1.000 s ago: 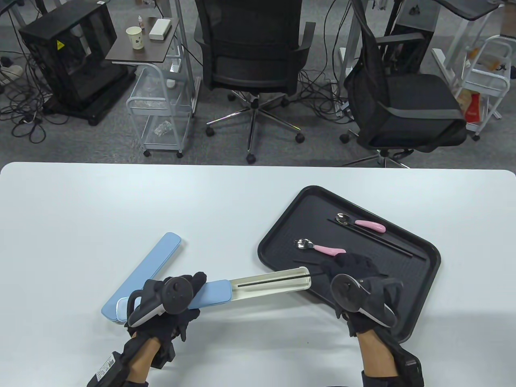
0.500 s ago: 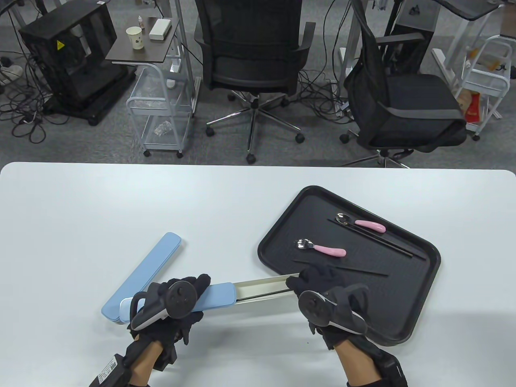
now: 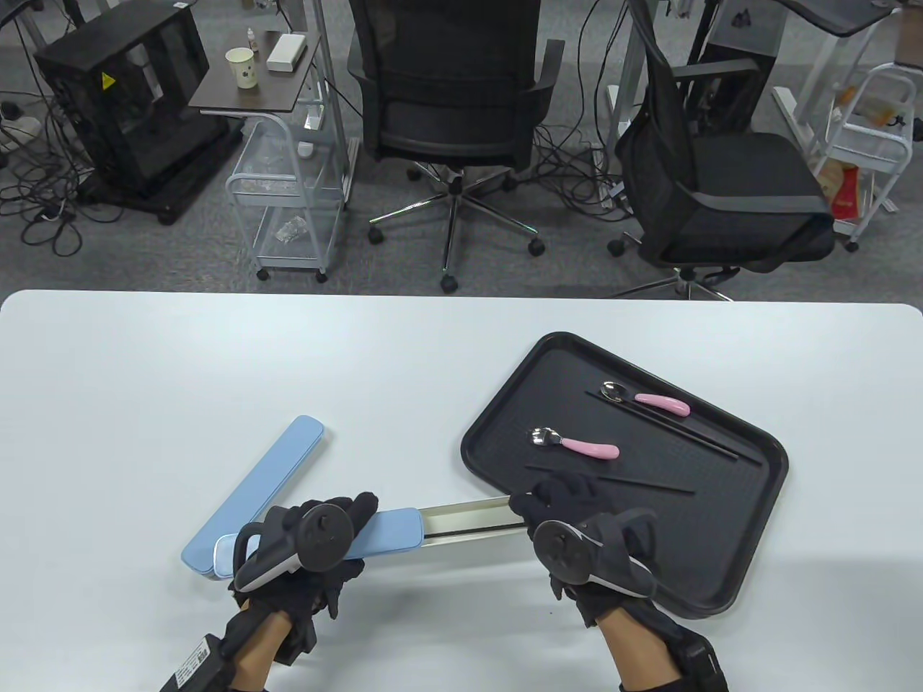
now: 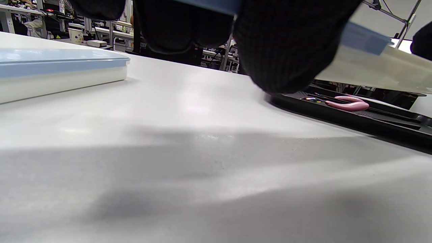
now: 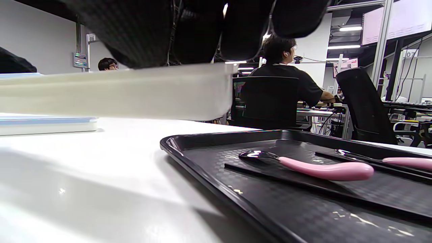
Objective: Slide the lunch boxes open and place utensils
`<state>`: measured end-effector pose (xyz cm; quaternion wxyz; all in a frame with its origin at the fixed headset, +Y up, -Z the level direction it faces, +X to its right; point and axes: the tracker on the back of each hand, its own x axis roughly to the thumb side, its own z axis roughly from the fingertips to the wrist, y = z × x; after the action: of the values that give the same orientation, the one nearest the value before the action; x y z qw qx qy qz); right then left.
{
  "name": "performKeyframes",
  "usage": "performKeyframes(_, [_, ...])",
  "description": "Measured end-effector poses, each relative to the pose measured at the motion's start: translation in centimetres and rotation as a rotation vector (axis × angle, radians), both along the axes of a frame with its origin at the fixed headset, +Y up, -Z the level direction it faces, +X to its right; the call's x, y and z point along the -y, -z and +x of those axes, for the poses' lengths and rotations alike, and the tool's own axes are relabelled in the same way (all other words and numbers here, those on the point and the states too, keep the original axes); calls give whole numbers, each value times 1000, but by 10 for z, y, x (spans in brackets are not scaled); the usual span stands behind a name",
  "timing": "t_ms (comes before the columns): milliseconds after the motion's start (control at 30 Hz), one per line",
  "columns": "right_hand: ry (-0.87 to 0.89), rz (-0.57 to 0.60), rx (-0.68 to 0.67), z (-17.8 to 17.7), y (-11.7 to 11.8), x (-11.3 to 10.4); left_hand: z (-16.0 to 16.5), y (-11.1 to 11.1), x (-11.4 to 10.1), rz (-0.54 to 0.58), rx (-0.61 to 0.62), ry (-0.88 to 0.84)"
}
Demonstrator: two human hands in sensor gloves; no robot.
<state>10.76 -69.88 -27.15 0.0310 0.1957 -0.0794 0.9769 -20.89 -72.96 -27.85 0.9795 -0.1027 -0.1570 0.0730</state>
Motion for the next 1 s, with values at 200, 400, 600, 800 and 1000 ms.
performKeyframes(200, [9, 0, 3, 1, 0, 0, 0, 0, 0, 2, 0, -3])
performKeyframes(400, [15, -8, 6, 3, 1, 0, -1, 0, 1, 1, 0, -3])
performKeyframes(600, [38, -13, 23, 9, 2, 0, -1, 0, 1, -5, -3, -6])
performKeyframes(800, [93, -2, 91, 27, 6, -4, -2, 0, 1, -7, -8, -8])
performKeyframes(1000, [145, -33, 183, 50, 17, -3, -4, 1, -1, -5, -9, -20])
